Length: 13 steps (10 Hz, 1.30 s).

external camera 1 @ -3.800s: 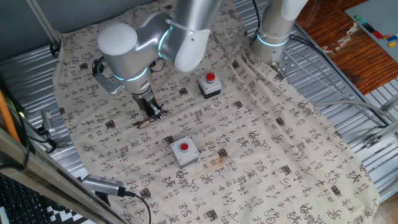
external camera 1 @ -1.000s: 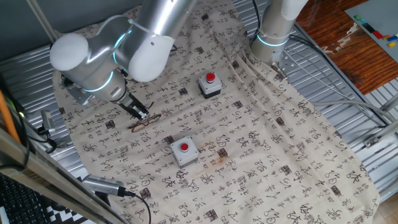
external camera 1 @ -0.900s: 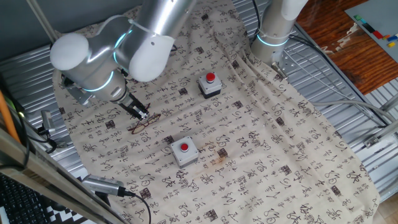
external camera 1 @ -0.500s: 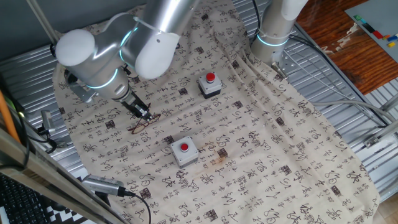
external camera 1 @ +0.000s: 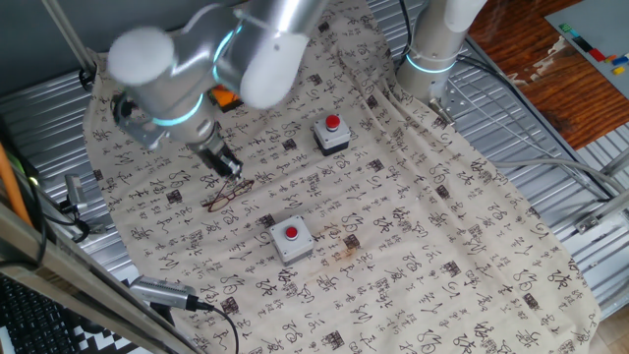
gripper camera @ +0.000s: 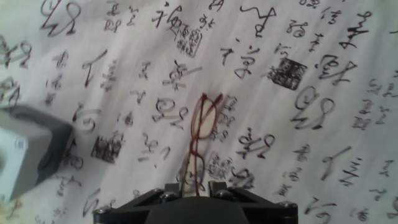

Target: Unfold the leg of the glasses (with one hand)

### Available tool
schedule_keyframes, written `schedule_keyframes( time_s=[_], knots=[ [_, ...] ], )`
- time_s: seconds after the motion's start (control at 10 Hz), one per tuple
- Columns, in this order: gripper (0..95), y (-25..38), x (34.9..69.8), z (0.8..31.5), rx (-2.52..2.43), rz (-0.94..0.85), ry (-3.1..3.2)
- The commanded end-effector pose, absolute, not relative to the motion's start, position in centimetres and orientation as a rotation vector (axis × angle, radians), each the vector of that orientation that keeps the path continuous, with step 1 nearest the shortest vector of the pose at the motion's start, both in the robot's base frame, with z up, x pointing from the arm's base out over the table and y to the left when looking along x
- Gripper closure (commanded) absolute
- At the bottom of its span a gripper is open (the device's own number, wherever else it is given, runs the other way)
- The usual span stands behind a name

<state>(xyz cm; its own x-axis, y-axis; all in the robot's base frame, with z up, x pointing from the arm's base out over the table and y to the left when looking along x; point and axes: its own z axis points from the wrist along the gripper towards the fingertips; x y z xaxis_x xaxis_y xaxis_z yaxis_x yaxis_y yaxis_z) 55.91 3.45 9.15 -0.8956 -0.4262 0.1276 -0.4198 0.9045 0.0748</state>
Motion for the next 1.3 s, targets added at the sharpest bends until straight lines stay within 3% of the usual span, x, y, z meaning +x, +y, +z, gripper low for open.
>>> schedule_keyframes(
  time_s=[0.1,0.2,0.3,0.9,1.3],
  knots=[
    [76.0,2.9,55.5,10.1,0.678,-0.065,-2.923],
    [76.0,2.9,55.0,10.8,0.669,-0.062,-2.932],
    [95.0,3.0,54.3,11.2,0.647,-0.058,-2.94],
    [95.0,2.8,51.7,9.3,0.631,-0.066,-2.982],
    [95.0,2.8,52.3,7.7,0.655,-0.061,-2.997]
  ],
)
